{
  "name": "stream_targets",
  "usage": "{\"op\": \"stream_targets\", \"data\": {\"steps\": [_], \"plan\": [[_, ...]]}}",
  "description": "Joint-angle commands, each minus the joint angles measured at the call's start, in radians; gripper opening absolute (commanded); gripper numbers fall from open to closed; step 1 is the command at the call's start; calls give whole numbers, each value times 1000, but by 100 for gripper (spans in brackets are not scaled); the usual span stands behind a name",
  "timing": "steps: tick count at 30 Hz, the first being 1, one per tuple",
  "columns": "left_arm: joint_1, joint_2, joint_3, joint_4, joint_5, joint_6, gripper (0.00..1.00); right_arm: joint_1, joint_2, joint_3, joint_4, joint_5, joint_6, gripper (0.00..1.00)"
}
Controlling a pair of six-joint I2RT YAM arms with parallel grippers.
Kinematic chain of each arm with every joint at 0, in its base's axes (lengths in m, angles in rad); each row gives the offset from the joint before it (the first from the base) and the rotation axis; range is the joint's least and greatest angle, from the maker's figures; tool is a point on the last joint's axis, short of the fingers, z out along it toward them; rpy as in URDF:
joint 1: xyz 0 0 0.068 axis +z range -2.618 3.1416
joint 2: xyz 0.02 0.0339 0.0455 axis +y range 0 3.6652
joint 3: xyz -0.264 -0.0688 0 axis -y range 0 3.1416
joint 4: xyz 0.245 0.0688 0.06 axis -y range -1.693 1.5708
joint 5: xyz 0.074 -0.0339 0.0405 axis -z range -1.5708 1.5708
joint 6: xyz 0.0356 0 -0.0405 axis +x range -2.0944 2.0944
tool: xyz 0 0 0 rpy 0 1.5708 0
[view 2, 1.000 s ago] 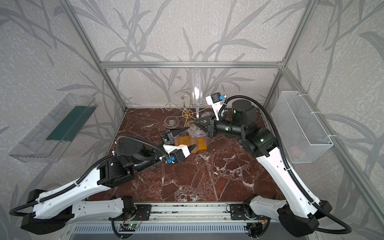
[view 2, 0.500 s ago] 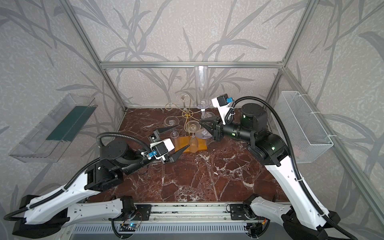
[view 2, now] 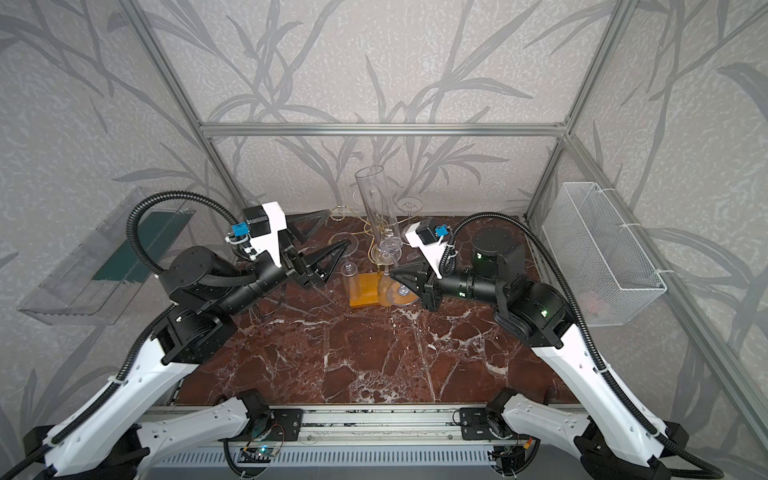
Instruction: Take the wine glass off the wine glass rack
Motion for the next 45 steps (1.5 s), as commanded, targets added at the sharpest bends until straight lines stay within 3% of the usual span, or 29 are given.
{"op": "stream_targets", "data": {"steps": [1,6,19,28,37,38,39,40,41,44,45], "plan": [[32,27,-6,116,107,-247,78,17,-11,-16,34,-10,-35,0],[50,87,-7,173,169,-383,79,43,-6,-54,79,-11,-33,0],[56,183,-32,318,253,-591,77,79,8,-107,117,10,-20,0],[56,193,-62,357,252,-628,52,91,-8,-141,108,61,-5,0],[51,183,-90,368,245,-648,35,93,-25,-165,110,79,24,0],[50,182,-92,367,241,-649,35,94,-25,-168,110,88,29,5],[49,180,-92,367,238,-649,34,94,-27,-170,109,99,38,24],[50,176,-95,369,236,-649,34,94,-30,-169,103,106,42,49],[50,168,-102,370,228,-647,34,94,-34,-167,94,110,38,66],[50,123,-139,367,185,-624,34,94,-72,-191,108,151,51,100],[50,104,-147,349,167,-609,34,94,-90,-205,124,164,56,99]]}}
